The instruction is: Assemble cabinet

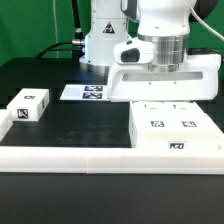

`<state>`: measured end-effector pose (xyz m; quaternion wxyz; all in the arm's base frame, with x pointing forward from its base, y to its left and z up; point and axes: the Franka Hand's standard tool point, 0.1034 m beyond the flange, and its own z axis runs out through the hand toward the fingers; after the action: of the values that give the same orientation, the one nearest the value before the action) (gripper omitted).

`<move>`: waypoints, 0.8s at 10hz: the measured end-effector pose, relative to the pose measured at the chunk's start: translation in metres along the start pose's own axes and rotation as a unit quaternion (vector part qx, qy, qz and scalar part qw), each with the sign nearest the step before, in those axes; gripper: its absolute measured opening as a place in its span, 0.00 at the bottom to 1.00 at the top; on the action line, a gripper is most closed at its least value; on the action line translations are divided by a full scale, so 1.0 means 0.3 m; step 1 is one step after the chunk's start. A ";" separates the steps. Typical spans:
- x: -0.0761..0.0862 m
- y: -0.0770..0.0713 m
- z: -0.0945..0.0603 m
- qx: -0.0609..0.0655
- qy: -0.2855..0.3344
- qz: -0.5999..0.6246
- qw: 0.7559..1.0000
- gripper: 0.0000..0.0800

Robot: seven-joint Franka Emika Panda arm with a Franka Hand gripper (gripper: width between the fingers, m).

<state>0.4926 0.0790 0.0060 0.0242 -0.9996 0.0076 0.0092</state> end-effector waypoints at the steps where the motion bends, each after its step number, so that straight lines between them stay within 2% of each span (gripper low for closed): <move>1: 0.000 -0.002 0.000 0.000 0.000 0.000 1.000 0.44; 2: -0.004 -0.003 0.002 0.000 -0.002 -0.001 1.000 0.27; 4: -0.005 -0.003 0.002 0.001 -0.002 0.001 1.000 0.05; 5: -0.005 -0.003 0.002 0.001 -0.002 0.001 1.000 0.01; 8: -0.004 -0.004 0.001 0.001 -0.002 0.002 1.000 0.00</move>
Offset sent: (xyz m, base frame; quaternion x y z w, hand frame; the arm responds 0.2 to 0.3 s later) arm 0.0000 0.0000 0.0000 0.0000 0.0000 0.0000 1.0000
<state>0.4914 0.0801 0.0059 0.0253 -0.9996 0.0092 0.0110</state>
